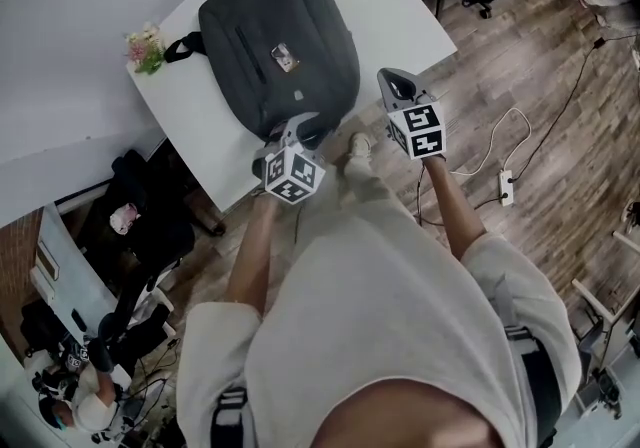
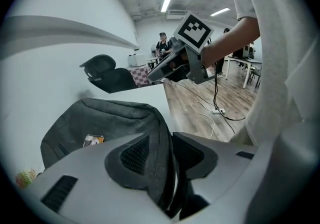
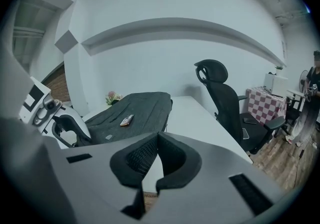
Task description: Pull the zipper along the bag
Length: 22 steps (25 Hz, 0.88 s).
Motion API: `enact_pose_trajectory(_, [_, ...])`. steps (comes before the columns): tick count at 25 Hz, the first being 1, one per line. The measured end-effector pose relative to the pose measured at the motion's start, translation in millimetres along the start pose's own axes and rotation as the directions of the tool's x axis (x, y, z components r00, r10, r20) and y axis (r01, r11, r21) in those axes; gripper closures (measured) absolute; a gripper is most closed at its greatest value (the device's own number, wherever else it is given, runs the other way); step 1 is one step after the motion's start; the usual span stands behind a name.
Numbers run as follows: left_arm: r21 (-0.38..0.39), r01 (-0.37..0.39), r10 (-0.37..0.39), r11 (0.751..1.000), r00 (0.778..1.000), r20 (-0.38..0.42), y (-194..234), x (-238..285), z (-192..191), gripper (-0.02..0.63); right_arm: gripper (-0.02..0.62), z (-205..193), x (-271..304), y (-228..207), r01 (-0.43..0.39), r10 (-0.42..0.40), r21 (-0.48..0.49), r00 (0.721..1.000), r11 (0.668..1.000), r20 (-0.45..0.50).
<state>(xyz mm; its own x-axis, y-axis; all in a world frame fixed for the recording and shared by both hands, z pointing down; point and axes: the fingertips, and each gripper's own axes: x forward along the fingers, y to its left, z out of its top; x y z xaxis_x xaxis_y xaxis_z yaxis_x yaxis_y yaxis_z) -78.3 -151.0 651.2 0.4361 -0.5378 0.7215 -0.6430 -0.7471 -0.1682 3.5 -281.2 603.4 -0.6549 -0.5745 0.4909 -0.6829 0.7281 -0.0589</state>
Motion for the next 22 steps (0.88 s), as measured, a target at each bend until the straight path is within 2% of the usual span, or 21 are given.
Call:
enact_pose_trajectory(5, [-0.015, 0.016, -0.016, 1.000, 1.000, -0.025, -0.4, 12.6, -7.6, 0.410, 0.581, -5.4, 3.2, -2.6, -0.013, 0.013, -0.001, 1.000, 1.000, -0.013])
enact_pose_trajectory(11, [0.016, 0.040, -0.039, 0.999, 0.996, -0.083, -1.6, 25.8, -22.5, 0.407, 0.581, -10.8, 13.2, -5.5, -0.035, 0.034, -0.012, 0.999, 0.999, -0.036])
enact_pose_trajectory(21, [0.024, 0.077, -0.074, 0.997, 0.993, -0.095, -6.2, 27.4, -25.7, 0.481, 0.581, -22.1, 62.1, -12.3, -0.137, 0.122, -0.140, 0.986, 0.981, -0.115])
enact_pose_trajectory(22, [0.023, 0.078, -0.076, 0.997, 0.993, -0.093, -6.3, 26.9, -25.5, 0.482, 0.563, -25.6, 68.1, -13.4, -0.148, 0.127, -0.162, 0.983, 0.976, -0.135])
